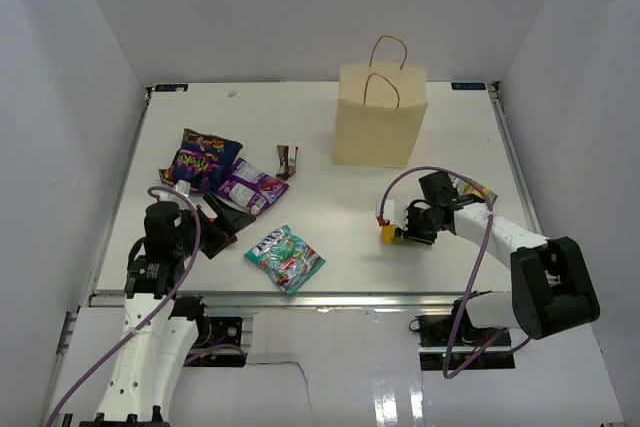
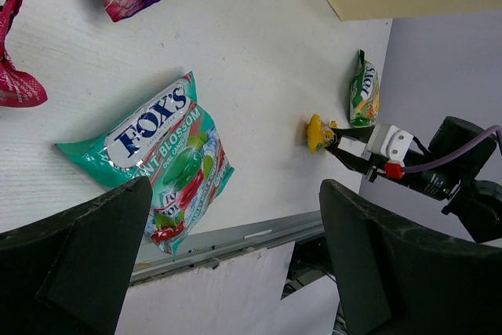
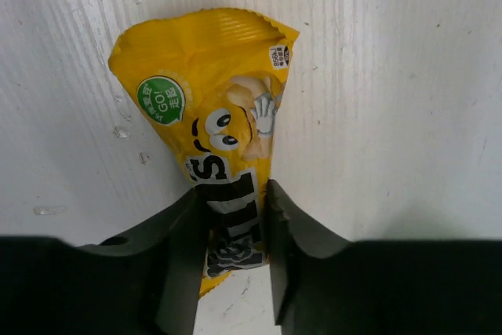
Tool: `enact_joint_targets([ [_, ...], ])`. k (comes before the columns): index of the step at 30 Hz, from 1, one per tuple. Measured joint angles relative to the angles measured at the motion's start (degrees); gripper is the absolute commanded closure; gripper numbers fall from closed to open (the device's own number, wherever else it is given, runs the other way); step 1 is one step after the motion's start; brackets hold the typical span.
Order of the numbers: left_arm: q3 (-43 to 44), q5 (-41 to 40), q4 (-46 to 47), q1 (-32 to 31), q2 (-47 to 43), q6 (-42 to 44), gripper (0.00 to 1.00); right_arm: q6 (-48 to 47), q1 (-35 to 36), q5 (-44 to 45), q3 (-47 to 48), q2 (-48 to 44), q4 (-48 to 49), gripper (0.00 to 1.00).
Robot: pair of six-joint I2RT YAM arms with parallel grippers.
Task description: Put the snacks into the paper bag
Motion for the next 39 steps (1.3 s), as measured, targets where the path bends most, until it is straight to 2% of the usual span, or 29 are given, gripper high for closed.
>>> enact_joint_targets([
  [3,-0.9,0.3,-0.2,0.0,-1.2,-0.3,0.02,0.6,0.0,-1.3,0.3,0.5,-0.2,0.76],
  [5,-1.4,0.5,-0.2,0.0,-2.0,-0.8,0.02,1.0,-0.1,-2.9,1.0,-0.1,-1.5,0.78],
  [9,-2.4,0.8,-0.2,0.0,-2.5,-1.6,0.02,1.2,-0.1,-9.6,5.1,-4.9,-9.3,0.83],
  [11,-3.1,1.0,-0.2,0.0,-2.3,-1.9,0.02,2.6,-0.1,-13.4,11.5,-7.0,-14.4,0.85],
  [15,-4.3,1.8,-0.1,0.0,-1.2,-2.4,0.02,10.3,-0.2,-20.1,32.9,-7.1,-17.2,0.92],
  [20,-4.7,2.6,0.3,0.0,0.2,-2.9,0.02,26.0,-1.0,-22.6,56.4,-2.6,-10.1,0.92],
  [26,-4.7,3.4,0.4,0.0,1.2,-3.6,0.02,43.1,-3.1,-17.3,69.8,7.0,-1.3,0.92],
  [31,-5.6,3.5,0.5,0.0,1.5,-4.3,0.02,49.0,-3.8,-11.8,73.9,16.3,1.9,0.9],
  [36,-5.8,2.7,-0.5,0.0,2.8,-4.8,0.02,49.4,-4.6,-8.3,73.5,22.2,2.1,0.85],
  [37,-5.8,2.3,-0.9,0.0,3.3,-4.8,0.02,49.1,-4.8,-7.8,73.0,22.7,2.1,0.83],
  [39,-6.1,1.7,-1.3,0.0,4.2,-4.9,0.02,48.7,-5.2,-7.4,71.8,22.9,1.9,0.72],
])
